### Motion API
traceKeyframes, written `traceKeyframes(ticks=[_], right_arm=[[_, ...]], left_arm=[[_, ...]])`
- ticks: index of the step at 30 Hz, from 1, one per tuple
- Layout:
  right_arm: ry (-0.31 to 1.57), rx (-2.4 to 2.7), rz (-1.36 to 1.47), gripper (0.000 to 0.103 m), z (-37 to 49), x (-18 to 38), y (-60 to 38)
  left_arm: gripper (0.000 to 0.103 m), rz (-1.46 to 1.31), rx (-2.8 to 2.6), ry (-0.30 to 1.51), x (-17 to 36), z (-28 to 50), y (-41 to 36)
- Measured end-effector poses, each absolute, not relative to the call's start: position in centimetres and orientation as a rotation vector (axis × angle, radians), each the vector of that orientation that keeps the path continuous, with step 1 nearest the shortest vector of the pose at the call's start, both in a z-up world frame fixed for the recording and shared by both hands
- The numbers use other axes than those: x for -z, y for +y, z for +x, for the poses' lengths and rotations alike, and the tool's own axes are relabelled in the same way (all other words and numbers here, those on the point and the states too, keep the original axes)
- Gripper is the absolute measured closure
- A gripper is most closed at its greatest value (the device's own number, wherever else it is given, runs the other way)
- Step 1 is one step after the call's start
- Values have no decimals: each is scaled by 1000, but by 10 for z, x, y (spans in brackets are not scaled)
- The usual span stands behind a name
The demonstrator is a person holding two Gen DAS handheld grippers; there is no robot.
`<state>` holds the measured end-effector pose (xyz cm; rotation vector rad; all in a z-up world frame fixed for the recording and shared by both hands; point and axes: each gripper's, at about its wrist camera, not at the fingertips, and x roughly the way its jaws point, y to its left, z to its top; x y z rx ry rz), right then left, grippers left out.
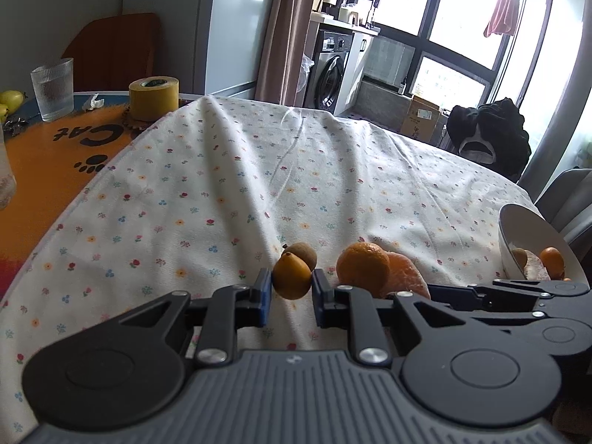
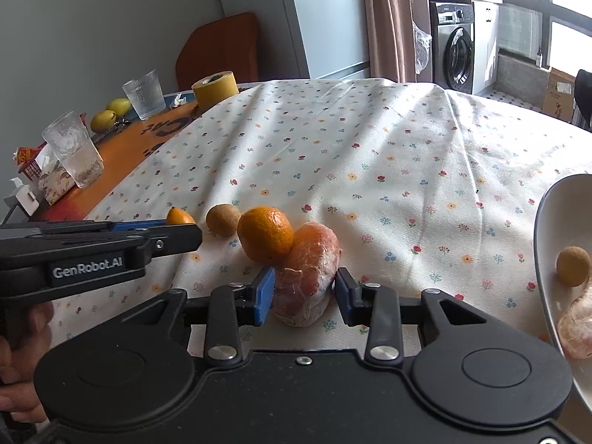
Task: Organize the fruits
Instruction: 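Grasp a small mandarin with the left gripper while the right gripper grasps the pink netted fruit, then carry the mandarin and netted fruit in both grippers over the white bowl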
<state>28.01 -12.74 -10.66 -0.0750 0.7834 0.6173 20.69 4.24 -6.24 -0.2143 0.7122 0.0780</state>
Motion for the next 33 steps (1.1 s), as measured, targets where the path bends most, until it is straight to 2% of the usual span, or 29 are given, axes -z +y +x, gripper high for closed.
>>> traceKeyframes(ticks=[4,8,14,33], right_arm=[[759,-599,-131,65,278,109,-119],[749,-582,-175,71,277,108,-116],[765,-585,-98,78,275,104,-135],[682,-521,-6,78,256,70,-197]], left_arm=[[82,-222,-89,702,58,198,46],[82,-228,-94,695,56,194,47],[82,-233,-88,682,52,188,44],[82,-198,-16,642,31,187,10]])
